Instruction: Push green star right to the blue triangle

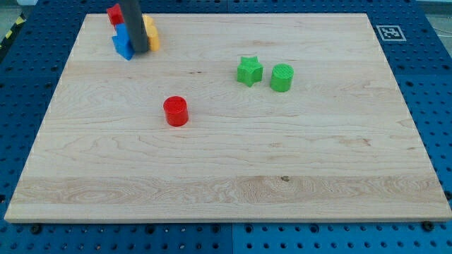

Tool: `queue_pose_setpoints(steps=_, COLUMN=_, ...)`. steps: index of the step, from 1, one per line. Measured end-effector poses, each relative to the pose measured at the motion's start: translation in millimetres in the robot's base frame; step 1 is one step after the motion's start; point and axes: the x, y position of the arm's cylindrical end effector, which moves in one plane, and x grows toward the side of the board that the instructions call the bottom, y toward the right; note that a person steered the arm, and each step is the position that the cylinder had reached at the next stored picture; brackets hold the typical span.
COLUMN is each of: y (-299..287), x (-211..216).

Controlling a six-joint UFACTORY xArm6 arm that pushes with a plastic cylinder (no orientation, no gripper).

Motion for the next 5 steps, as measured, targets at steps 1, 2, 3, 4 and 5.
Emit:
queue_pose_setpoints(steps=1, y=-2.6, x=-25.8)
queue_pose_setpoints(steps=2, y=0.4, x=-20.5)
queue_pose_setpoints(steps=3, y=32.8, x=14.9)
queue_pose_setpoints(steps=4, y=79.4, x=52.2)
queue_pose_setpoints(steps=5, y=120.2, x=70.0)
